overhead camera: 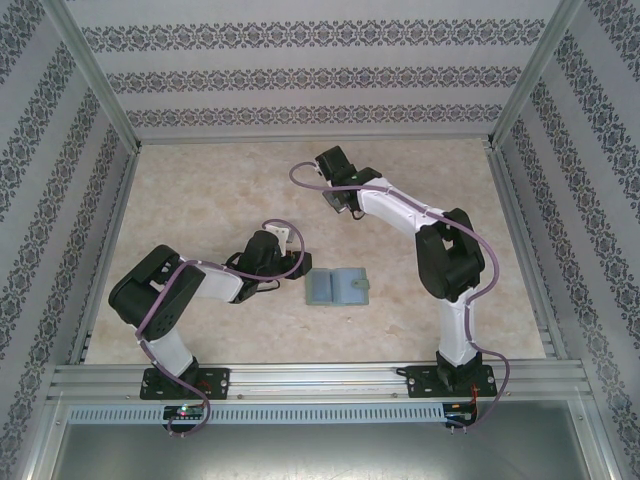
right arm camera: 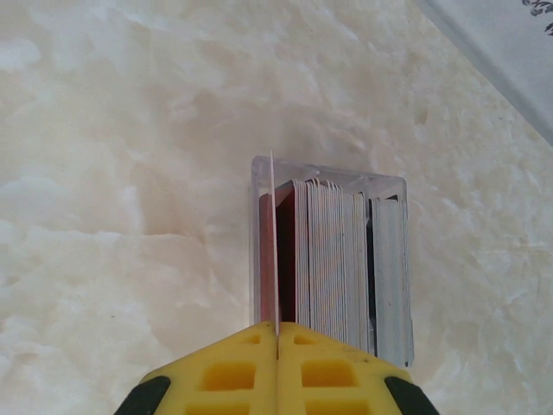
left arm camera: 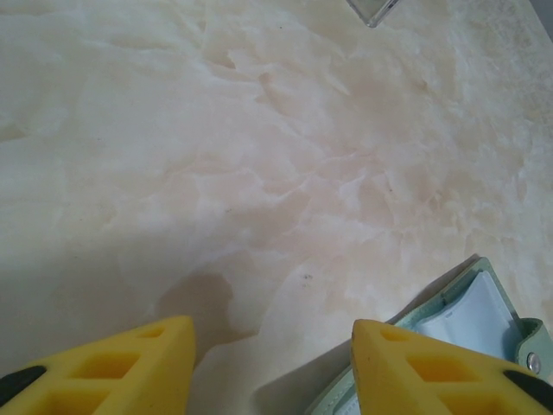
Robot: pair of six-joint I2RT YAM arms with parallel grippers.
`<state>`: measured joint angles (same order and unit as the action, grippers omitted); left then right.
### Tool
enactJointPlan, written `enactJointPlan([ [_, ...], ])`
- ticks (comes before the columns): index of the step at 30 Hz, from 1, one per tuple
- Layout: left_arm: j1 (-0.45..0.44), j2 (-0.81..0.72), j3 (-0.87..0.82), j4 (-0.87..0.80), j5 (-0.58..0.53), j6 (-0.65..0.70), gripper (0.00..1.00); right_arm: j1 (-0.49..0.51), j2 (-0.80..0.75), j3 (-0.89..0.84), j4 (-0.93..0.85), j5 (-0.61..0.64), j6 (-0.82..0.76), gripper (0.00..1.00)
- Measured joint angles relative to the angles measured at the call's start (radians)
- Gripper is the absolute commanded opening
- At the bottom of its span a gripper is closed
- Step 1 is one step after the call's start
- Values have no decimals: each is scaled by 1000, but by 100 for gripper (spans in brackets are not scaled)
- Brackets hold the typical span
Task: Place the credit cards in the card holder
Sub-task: Pick up the credit card from the storage box, then insert the credit card into the card slot.
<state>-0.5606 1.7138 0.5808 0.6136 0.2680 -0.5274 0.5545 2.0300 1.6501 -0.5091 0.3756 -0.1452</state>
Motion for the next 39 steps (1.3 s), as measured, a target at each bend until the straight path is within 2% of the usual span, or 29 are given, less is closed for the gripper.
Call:
enactJointPlan([
  [5,0,-20,-3,-4,14,-12,51,0,-97,-60,1,-68,65,0],
  [9,0,-88,14,-113,41,-32,50,0,-229,-156,13,-146,132,0],
  [16,-1,-280,50,-393,47,-61,52,5,-595,-537,90,-357,284,0],
  [21,-16,-304,55,-549,74,-76,52,-27,-775,-785,151,-617,392,0],
  [26,-66,-218,111,-668,101,-79,50,-122,-791,-962,237,-885,521,0],
  [32,-106,-154,157,-724,110,-86,37,-197,-726,-1073,348,-1110,621,0],
  [35,-107,-154,158,-744,87,-98,30,-215,-674,-1088,392,-1181,648,0],
  [39,-107,-154,158,-753,68,-111,26,-219,-615,-1088,430,-1233,665,0],
])
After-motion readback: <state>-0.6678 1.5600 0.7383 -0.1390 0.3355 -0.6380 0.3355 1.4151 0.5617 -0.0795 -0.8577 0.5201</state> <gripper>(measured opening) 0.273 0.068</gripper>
